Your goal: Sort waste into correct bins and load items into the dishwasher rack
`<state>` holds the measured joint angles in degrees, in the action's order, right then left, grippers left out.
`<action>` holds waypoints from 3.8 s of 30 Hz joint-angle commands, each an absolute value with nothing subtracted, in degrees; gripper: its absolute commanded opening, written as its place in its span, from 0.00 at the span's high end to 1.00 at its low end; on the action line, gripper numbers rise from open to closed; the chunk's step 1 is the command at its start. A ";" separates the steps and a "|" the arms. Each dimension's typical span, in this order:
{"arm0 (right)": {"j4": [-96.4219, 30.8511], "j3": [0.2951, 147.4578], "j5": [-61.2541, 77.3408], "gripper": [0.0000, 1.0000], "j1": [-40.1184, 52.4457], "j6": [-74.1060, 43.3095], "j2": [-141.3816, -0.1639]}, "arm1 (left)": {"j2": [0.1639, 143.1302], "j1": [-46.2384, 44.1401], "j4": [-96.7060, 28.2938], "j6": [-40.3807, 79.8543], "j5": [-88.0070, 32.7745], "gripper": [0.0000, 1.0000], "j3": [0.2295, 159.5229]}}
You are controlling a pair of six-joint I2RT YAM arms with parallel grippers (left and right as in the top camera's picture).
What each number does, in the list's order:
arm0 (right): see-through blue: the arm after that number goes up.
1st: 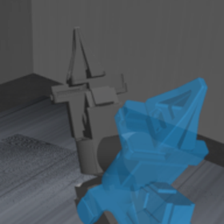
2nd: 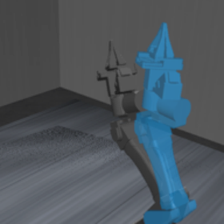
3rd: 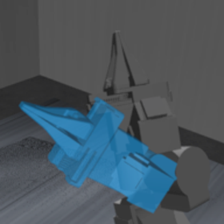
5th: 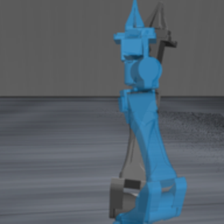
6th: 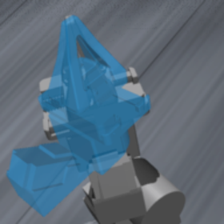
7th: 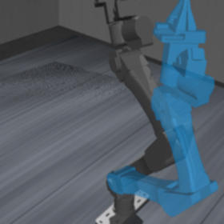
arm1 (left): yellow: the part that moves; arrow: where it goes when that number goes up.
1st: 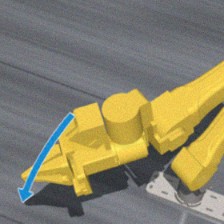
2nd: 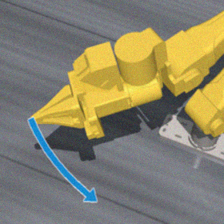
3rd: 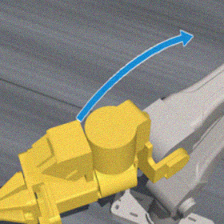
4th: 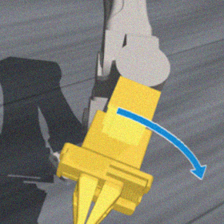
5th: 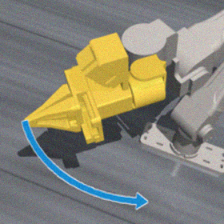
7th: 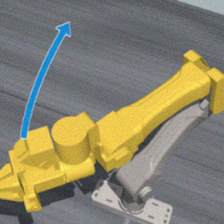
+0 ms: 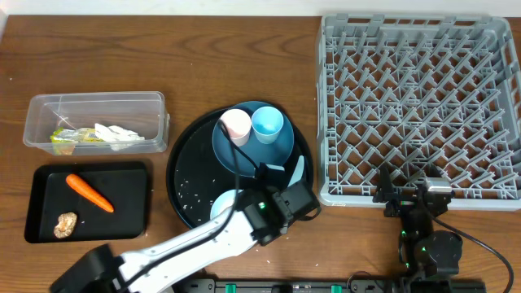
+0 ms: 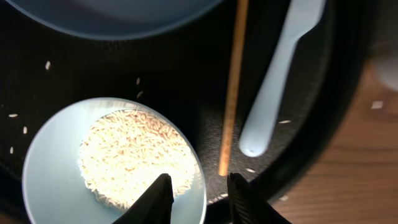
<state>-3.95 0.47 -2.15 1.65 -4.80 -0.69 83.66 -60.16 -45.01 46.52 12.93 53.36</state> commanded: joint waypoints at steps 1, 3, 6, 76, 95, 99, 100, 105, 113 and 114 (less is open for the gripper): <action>-4.03 0.30 -2.55 0.01 1.41 -5.08 -0.38 | 87.09 -60.25 -45.45 46.85 14.63 0.68 54.50; -4.03 0.30 -2.55 0.01 1.41 -5.08 -0.38 | 88.58 -60.23 -45.58 46.85 14.66 0.68 54.50; -4.03 0.30 -2.55 0.01 1.41 -5.08 -0.40 | 89.65 -60.23 -45.60 46.85 14.66 0.69 54.50; -4.03 0.32 -2.55 0.01 1.41 -5.08 -0.56 | 89.93 -60.20 -43.62 49.01 10.13 0.68 50.78; -4.03 0.32 -2.55 0.01 1.41 -5.08 -0.56 | 91.35 -60.18 -43.66 48.97 11.62 0.68 50.78; -4.03 0.32 -2.55 0.01 1.41 -5.08 -0.56 | 91.35 -60.18 -43.64 48.97 11.66 0.76 50.78; -4.03 0.32 -2.55 0.01 1.41 -5.08 -0.56 | 91.35 -60.18 -43.66 48.97 11.64 0.79 50.78; -4.03 0.32 -2.55 0.01 1.41 -5.08 -0.56 | 91.35 -60.18 -43.70 48.95 11.64 0.81 50.78; -4.03 0.32 -2.55 0.01 1.41 -5.08 -0.56 | 91.35 -60.20 -43.88 48.97 11.60 0.81 50.78; -4.03 0.32 -2.55 0.01 1.41 -5.08 -0.56 | 91.35 -60.20 -43.92 48.97 11.60 0.81 50.78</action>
<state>-3.95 0.47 -2.15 1.65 -4.80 -0.69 90.83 -60.16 -43.51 48.42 10.70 51.33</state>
